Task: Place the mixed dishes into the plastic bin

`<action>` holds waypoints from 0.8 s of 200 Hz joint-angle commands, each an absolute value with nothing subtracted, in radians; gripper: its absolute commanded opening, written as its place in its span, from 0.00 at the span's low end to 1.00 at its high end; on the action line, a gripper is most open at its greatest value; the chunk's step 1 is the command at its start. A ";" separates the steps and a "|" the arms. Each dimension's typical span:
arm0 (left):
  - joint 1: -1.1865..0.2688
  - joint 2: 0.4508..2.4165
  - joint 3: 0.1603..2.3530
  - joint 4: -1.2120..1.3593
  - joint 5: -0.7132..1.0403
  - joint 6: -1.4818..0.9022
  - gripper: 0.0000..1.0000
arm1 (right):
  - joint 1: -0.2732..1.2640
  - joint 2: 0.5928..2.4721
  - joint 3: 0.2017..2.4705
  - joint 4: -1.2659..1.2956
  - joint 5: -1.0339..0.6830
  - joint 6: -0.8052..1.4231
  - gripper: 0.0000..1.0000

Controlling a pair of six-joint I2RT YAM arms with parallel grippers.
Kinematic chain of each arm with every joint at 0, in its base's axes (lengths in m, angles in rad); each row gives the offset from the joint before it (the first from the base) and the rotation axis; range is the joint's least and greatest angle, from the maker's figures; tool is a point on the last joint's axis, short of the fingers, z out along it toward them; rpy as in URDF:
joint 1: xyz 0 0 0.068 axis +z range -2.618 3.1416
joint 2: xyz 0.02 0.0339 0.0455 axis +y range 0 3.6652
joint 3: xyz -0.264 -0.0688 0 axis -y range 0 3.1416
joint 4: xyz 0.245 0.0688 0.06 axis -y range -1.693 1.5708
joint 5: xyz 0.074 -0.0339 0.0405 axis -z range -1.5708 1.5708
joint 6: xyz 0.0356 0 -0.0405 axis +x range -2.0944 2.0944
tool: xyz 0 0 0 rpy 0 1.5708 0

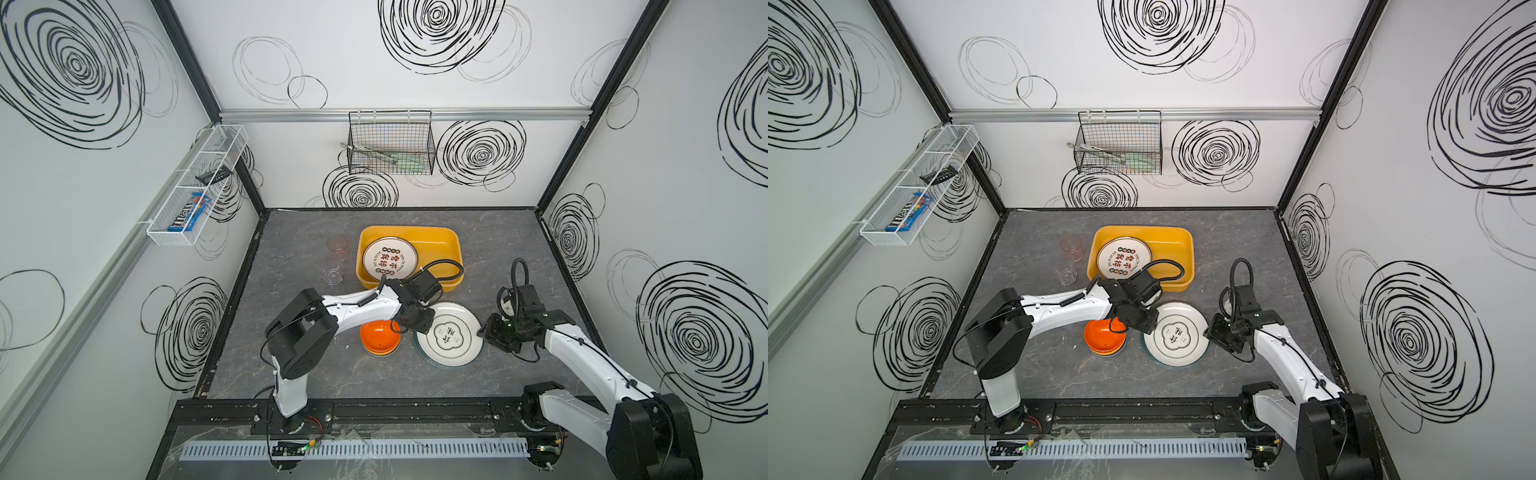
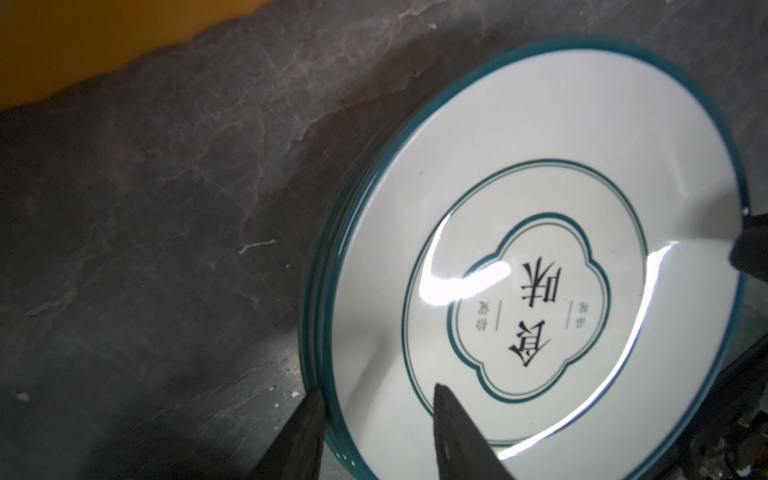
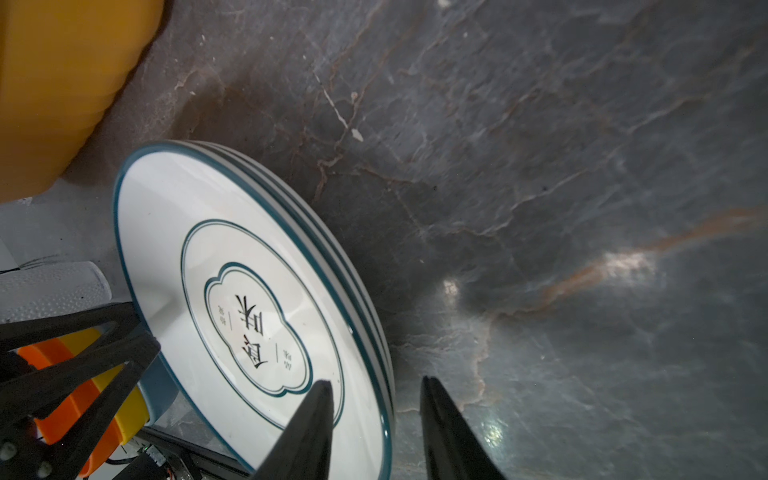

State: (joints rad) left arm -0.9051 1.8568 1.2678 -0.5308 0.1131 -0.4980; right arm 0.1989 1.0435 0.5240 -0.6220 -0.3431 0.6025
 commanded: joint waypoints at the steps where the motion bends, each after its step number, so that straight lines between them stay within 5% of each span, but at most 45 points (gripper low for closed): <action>1: -0.918 1.854 1.286 -0.526 0.138 -0.497 0.46 | 0.205 1.047 0.518 -0.623 -0.348 0.611 0.40; 160: -0.925 1.892 1.292 -0.504 0.179 -0.496 0.39 | 0.202 1.029 0.515 -0.627 -0.328 0.626 0.47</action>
